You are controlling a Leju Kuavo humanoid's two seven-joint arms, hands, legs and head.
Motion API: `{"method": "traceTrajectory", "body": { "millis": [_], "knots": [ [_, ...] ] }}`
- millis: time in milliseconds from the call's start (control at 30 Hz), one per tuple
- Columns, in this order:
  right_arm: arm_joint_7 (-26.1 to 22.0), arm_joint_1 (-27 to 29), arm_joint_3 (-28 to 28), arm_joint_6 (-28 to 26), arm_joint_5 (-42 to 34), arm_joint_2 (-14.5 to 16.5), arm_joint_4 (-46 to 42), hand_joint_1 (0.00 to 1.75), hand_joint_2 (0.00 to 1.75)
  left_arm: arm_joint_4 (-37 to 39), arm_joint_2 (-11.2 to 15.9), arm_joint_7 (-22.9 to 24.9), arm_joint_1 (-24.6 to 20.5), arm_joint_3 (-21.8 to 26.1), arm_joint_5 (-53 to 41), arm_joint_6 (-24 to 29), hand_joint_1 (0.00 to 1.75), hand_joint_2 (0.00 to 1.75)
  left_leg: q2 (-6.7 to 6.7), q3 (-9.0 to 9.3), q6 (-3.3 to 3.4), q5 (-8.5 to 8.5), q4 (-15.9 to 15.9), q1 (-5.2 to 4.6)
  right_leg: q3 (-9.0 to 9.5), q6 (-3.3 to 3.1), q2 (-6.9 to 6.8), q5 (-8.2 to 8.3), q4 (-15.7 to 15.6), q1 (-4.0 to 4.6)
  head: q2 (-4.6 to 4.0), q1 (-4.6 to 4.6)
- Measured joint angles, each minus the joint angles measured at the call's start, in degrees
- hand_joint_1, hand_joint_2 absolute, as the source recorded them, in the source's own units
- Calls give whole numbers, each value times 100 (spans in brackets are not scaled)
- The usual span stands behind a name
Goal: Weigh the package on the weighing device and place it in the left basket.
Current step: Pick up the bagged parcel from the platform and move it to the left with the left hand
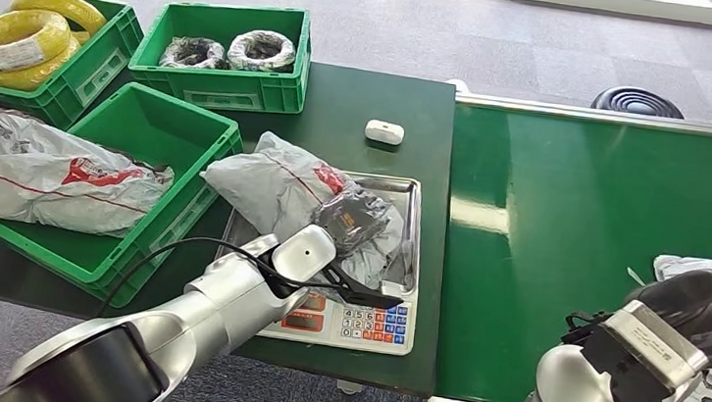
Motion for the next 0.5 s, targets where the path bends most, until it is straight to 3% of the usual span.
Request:
{"method": "traceTrajectory", "body": {
  "millis": [500],
  "knots": [
    [-76,-13,-1,0,-90,0,58,0,0,32,14,-39,0,8,11,89,160,175,0,-2,0,0,0,0,-3,0,0,0,0,0,0,0]
  ]
}}
